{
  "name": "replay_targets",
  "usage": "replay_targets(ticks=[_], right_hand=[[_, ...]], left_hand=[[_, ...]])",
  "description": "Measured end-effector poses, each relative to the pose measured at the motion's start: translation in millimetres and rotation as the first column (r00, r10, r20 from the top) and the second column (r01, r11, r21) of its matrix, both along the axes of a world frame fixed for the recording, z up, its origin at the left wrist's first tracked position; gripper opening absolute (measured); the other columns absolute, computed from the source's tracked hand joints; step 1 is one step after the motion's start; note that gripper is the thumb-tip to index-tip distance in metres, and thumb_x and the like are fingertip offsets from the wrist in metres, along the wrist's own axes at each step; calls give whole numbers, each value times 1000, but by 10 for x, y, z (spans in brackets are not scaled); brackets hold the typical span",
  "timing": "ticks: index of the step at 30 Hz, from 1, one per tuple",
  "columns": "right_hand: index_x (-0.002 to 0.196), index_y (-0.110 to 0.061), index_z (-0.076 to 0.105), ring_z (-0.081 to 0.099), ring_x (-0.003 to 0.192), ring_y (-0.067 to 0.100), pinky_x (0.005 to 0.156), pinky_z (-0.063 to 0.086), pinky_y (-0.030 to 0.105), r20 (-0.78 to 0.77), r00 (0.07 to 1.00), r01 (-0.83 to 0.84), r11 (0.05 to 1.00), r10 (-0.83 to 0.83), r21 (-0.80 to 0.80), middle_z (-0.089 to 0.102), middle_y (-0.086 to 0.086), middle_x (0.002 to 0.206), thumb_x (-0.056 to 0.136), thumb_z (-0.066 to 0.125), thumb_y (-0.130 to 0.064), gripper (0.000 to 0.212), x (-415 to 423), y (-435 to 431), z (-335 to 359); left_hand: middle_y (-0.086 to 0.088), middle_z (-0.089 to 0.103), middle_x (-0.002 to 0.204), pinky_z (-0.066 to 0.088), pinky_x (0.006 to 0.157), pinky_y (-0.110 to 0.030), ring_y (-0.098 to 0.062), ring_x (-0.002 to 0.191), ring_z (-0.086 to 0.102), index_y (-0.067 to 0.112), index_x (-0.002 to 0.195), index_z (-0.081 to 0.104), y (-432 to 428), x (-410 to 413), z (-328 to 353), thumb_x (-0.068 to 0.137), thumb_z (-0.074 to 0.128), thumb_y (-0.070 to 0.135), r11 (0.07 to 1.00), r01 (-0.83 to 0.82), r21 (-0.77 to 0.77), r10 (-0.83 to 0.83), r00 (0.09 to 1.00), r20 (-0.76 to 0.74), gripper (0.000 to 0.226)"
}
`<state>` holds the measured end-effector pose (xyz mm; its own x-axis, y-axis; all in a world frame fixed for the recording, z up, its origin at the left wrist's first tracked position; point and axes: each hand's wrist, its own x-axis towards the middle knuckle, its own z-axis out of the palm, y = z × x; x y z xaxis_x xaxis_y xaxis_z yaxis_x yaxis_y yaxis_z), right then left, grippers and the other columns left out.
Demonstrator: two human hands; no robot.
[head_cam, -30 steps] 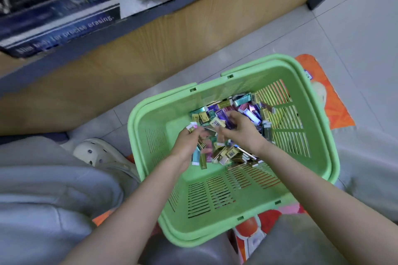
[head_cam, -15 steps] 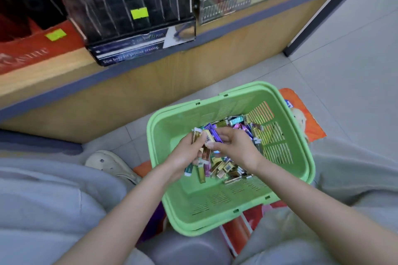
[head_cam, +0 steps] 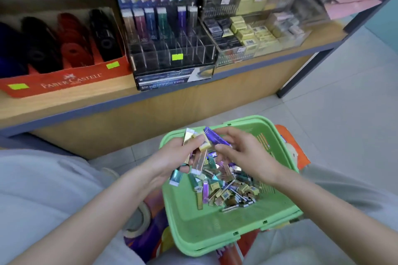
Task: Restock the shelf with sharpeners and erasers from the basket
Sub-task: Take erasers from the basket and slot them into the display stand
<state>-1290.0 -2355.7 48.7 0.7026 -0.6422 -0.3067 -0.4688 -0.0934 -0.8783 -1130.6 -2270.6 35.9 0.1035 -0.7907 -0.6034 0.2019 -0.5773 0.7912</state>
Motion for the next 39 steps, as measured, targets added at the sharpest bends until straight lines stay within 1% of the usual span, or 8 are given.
replay_targets(ticks=[2, 7, 10, 15, 19, 23, 32, 39], right_hand=[[101, -28, 56, 65, 67, 19, 61, 53, 40, 12, 997, 74, 987, -73, -143, 72, 1, 87, 92, 58, -14, 17, 73, -122, 166], [86, -27, 62, 66, 61, 14, 66, 53, 23, 141, 966, 259, 853, -218, -454, 67, -2, 66, 88, 65, -18, 9, 435, -527, 622], [88, -20, 59, 68, 64, 18, 69, 56, 37, 226, 932, 360, 804, -284, -474, 68, 1, 71, 84, 70, -20, 12, 779, -804, 771], [93, -12, 55, 68, 77, 20, 72, 56, 31, 323, 900, 420, 779, -293, -466, 63, 1, 77, 94, 54, -8, 5, 1409, -1165, 850], [97, -10, 63, 65, 77, 20, 75, 54, 40, 231, 942, 334, 640, -242, -692, 65, 5, 84, 94, 50, -8, 14, 1680, -1415, 825], [104, -5, 60, 50, 63, -2, 61, 40, 18, 112, 977, 201, 604, -182, -771, 55, -9, 76, 94, 51, -5, 14, 1744, -1571, 797], [103, -3, 63, 61, 90, 32, 75, 48, 40, -265, 964, -252, 392, 22, -885, 65, 17, 102, 90, 52, -1, 17, 1896, -1743, 986], [105, -1, 63, 61, 91, 38, 76, 50, 45, -223, 975, -218, 334, 23, -917, 60, 18, 108, 86, 63, -3, 19, 1945, -1741, 864]], left_hand=[[6, 47, 55, 28, 42, -14, -7, 51, 38, 7, 85, 61, -28, 129, 163, 95, 50, 38, 999, -8, -45, 11, 998, 61, 34], [2, 43, 55, 28, 39, -13, -6, 46, 35, 9, 82, 59, -165, 517, 558, 94, 50, 40, 983, -36, -178, 70, 980, 187, 35], [0, 40, 59, 26, 38, -14, -7, 47, 33, 8, 88, 58, -264, 699, 676, 93, 52, 42, 974, -69, -217, 117, 969, 216, 35], [-1, 39, 58, 24, 38, -14, -7, 46, 32, 9, 86, 57, -353, 876, 741, 93, 52, 42, 962, -100, -255, 156, 966, 208, 35], [-2, 37, 58, 23, 37, -13, -5, 40, 29, 10, 82, 57, -334, 932, 741, 92, 52, 43, 965, -89, -247, 137, 973, 184, 35], [-1, 37, 59, 23, 37, -12, -4, 38, 28, 13, 82, 58, -330, 974, 743, 91, 52, 46, 966, -77, -247, 118, 980, 157, 35], [3, 38, 55, 21, 37, -13, -2, 35, 28, 11, 86, 59, -390, 1040, 764, 91, 54, 45, 964, -114, -241, 141, 985, 98, 35], [8, 40, 48, 18, 38, -14, -3, 36, 26, 15, 80, 59, -396, 1025, 812, 93, 53, 41, 958, -108, -267, 128, 990, 59, 30]])
